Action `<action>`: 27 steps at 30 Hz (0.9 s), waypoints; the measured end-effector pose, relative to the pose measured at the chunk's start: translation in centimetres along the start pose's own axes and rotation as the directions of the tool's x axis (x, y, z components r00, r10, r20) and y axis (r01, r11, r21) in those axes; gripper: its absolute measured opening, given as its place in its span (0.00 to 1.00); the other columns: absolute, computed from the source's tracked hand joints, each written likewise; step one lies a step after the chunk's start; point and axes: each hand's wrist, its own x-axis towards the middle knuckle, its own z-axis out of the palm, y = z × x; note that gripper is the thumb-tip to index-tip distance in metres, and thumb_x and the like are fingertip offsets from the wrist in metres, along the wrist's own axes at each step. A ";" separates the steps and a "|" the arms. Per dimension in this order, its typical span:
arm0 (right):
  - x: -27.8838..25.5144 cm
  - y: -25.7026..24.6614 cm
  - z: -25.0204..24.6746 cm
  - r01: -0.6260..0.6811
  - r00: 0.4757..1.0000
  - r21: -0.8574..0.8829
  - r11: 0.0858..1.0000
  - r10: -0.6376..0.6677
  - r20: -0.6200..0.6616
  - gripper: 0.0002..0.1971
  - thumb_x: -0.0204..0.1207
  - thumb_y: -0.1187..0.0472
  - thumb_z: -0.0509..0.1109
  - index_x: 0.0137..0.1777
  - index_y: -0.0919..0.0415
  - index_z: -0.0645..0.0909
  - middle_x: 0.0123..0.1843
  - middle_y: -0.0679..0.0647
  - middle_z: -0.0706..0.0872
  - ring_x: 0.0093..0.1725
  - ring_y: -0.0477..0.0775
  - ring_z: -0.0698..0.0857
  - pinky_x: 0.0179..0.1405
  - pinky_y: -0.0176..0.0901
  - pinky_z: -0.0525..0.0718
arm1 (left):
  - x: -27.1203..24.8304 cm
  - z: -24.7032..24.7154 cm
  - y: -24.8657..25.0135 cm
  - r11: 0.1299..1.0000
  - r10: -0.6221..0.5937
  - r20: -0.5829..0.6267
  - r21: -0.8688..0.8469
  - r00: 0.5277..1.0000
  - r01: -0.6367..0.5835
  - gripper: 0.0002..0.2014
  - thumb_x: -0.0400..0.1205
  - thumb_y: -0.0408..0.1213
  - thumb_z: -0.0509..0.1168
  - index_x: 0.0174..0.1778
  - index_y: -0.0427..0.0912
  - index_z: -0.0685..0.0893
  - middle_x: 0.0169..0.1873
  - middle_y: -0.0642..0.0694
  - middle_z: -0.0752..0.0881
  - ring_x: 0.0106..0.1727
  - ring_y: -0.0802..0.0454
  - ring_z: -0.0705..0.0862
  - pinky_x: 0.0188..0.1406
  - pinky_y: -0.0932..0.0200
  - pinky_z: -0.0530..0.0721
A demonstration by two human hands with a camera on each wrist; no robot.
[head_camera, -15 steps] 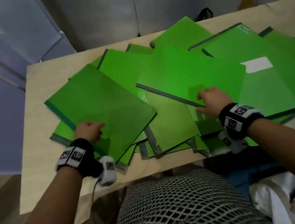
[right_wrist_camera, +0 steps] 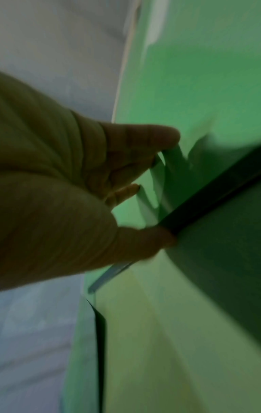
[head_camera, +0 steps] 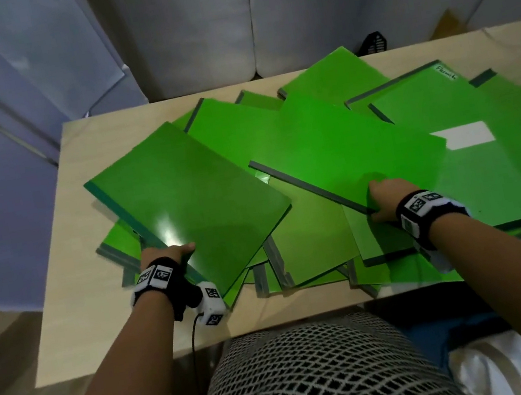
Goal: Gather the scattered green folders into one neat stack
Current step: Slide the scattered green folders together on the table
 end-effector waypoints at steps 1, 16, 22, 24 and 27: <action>0.0 -0.3 0.2 0.015 1.000 -0.011 1.000 -0.015 0.004 0.23 0.78 0.54 0.72 0.65 0.68 0.72 0.59 0.63 0.84 0.55 0.63 0.85 0.48 0.49 0.82 | -0.3 -0.2 0.2 0.999 0.023 0.013 -0.028 1.000 -0.022 0.30 0.73 0.40 0.77 0.65 0.28 0.74 0.63 0.37 0.83 0.58 0.39 0.83 0.58 0.51 0.80; 3.0 -2.0 0.1 -0.095 0.995 0.170 0.981 0.101 -0.027 0.57 0.61 0.32 0.77 0.81 0.66 0.56 0.81 0.70 0.60 0.78 0.72 0.66 0.76 0.62 0.71 | 0.9 -3.0 1.9 0.937 0.336 0.001 0.101 0.942 -0.335 0.34 0.74 0.25 0.72 0.75 0.32 0.64 0.65 0.29 0.77 0.65 0.30 0.78 0.59 0.41 0.80; 3.2 -3.6 -0.6 -0.058 0.998 0.120 0.991 0.060 -0.007 0.43 0.65 0.40 0.80 0.70 0.67 0.67 0.74 0.71 0.71 0.66 0.70 0.80 0.63 0.58 0.83 | 1.6 -2.8 1.6 0.935 0.339 0.033 0.102 0.940 -0.341 0.36 0.70 0.25 0.76 0.73 0.31 0.68 0.63 0.31 0.80 0.63 0.31 0.80 0.57 0.42 0.83; 2.7 -4.1 -0.1 -0.038 0.997 0.096 0.995 0.043 -0.058 0.38 0.68 0.42 0.78 0.68 0.66 0.69 0.68 0.69 0.76 0.61 0.67 0.82 0.60 0.57 0.85 | 1.7 -2.8 1.4 0.937 0.340 0.050 0.071 0.939 -0.343 0.36 0.70 0.24 0.76 0.73 0.31 0.69 0.62 0.30 0.81 0.60 0.32 0.82 0.50 0.46 0.83; 1.4 -4.7 -0.3 0.030 0.992 0.097 0.995 -0.018 -0.123 0.24 0.75 0.47 0.69 0.59 0.66 0.72 0.52 0.62 0.81 0.55 0.64 0.84 0.51 0.53 0.86 | 1.8 -2.7 0.8 0.940 0.341 0.075 0.005 0.937 -0.342 0.37 0.72 0.23 0.73 0.76 0.34 0.65 0.62 0.31 0.79 0.57 0.35 0.81 0.49 0.50 0.79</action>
